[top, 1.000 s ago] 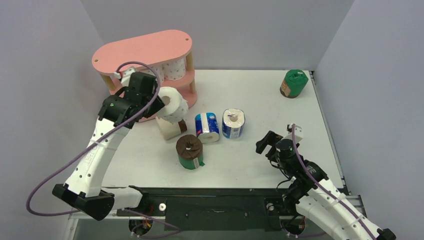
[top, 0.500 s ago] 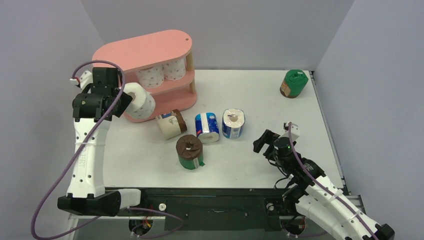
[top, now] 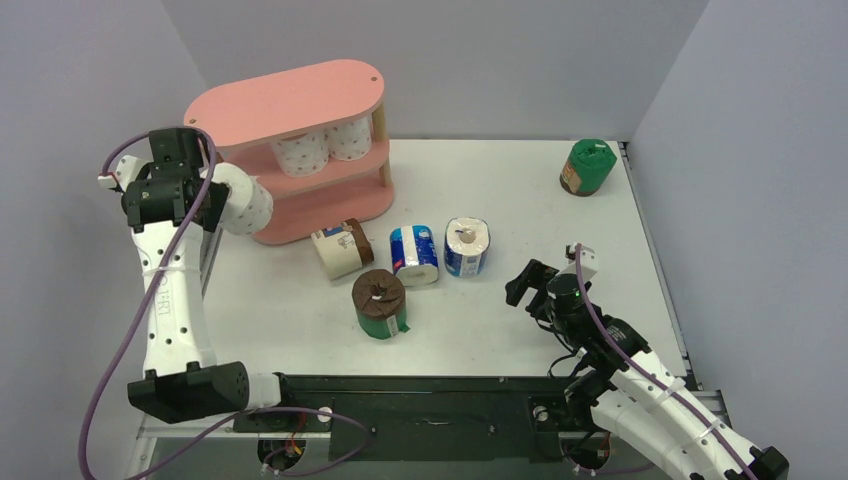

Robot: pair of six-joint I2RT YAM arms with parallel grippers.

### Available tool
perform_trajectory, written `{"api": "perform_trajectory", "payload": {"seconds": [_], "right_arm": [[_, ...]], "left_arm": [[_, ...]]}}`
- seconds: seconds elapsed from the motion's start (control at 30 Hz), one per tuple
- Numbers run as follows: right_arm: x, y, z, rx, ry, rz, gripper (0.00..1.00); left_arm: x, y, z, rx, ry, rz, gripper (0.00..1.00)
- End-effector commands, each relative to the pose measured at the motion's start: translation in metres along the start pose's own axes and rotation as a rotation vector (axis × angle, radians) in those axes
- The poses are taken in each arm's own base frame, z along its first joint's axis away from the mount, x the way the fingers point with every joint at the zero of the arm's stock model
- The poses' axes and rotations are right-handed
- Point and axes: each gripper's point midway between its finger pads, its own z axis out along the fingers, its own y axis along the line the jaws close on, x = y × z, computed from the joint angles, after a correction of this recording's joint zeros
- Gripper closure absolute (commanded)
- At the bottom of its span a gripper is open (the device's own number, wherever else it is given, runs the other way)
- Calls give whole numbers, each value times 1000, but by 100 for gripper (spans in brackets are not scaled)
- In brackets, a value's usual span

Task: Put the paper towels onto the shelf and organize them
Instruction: Place the paper towel on the shelf.

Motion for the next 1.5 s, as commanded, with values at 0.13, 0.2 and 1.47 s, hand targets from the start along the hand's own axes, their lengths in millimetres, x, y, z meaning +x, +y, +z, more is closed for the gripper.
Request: {"api": "perform_trajectory", "payload": {"seconds": [0.13, 0.2, 1.47], "right_arm": [[-27, 17, -6, -50, -73, 3, 11], [-27, 17, -5, -47, -69, -4, 11], [-26, 6, 5, -11, -48, -26, 11]], "left_arm": [[-33, -41, 9, 89, -44, -196, 100], [-36, -47, 11, 99, -49, -202, 100], [-30, -85, 63, 152, -29, -214, 83]]}}
